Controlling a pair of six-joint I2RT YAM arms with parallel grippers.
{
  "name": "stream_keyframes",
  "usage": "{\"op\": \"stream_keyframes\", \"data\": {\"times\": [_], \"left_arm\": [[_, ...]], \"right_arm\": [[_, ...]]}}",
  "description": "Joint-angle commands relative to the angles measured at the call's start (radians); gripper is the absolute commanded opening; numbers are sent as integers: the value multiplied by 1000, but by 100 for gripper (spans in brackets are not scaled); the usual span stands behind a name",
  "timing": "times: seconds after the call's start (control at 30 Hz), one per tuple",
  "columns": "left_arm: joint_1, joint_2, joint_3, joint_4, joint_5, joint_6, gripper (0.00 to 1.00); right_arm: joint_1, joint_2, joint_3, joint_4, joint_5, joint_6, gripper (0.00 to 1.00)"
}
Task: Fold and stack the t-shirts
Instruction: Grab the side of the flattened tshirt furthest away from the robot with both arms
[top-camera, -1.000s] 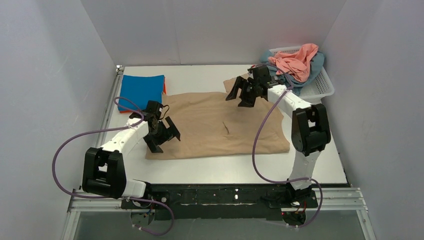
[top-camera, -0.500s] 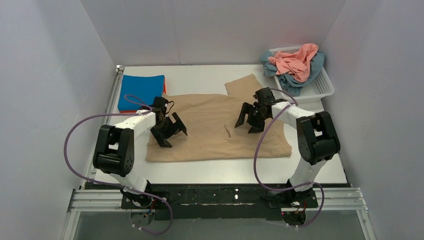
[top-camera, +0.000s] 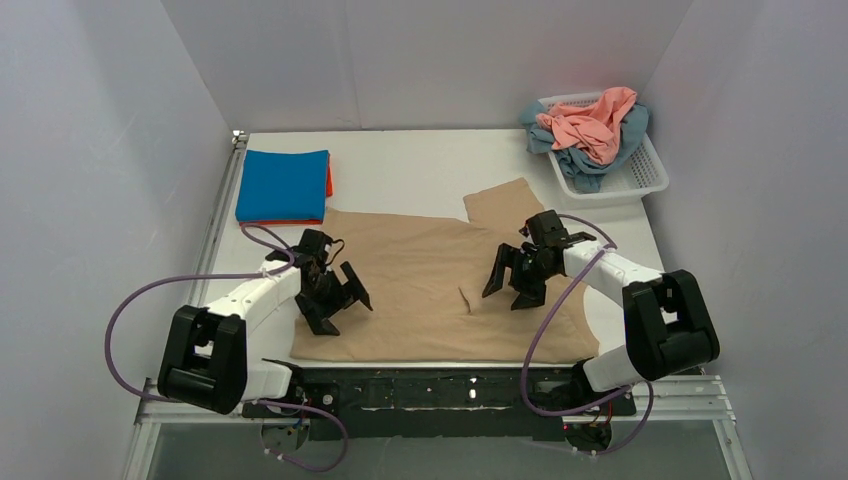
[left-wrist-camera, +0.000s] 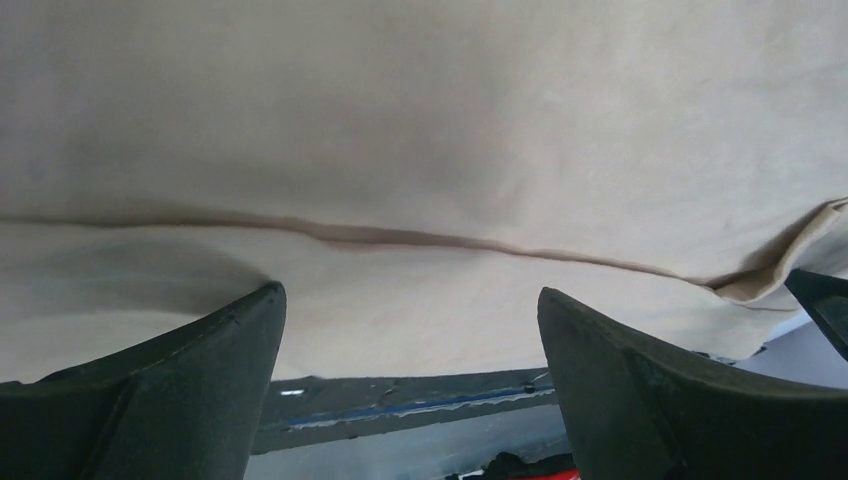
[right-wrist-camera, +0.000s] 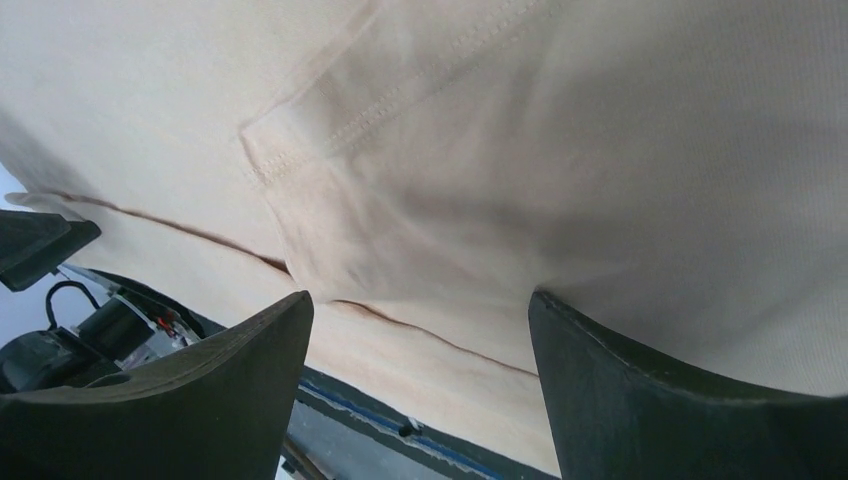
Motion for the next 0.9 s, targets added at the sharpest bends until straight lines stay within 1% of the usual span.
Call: {"op": "stream_keyframes", "data": {"times": [0.0,0.07,0.13,0.2,0.3,0.37,0.43,0.53,0.6,0.67,0.73,0.83,0.87], "left_arm": [[-3,-54,13,-215,-56,18,98],[-2,-63,82,-254,-88,26,98],[-1,-62,166,-287,-129,41,98],[-2,-43,263,-322,-200,63,98],[20,33,409,-352,-338,90,98],[45,108,484,-311,-383,135,98],[84,203,565,-273,-379,174,98],[138,380,712,-233,-303,239,98],[147,511,838,-243,-271,302,98],[148,649,1009,-295,-204,358,98],[143,718,1080,-297,-199,380,98],[138,784,1132,-267,-215,422,98],[137,806,1149,-270,-210,440,96]], "right_arm": [[1,-58,17,-115,36,-40,88],[0,-73,83,-133,69,-83,89],[0,-85,173,-164,137,-104,90],[-1,-107,263,-177,196,-121,91],[-4,-149,349,-154,305,-119,93],[-8,-180,371,-133,399,-99,95],[-13,-214,362,-114,453,-79,96],[-20,-264,322,-78,483,-67,97],[-22,-287,288,-57,493,-63,98],[-27,-297,267,-52,491,-61,98],[-30,-293,257,-59,482,-66,98],[-32,-282,256,-79,475,-78,98],[-33,-281,257,-82,476,-84,98]]}}
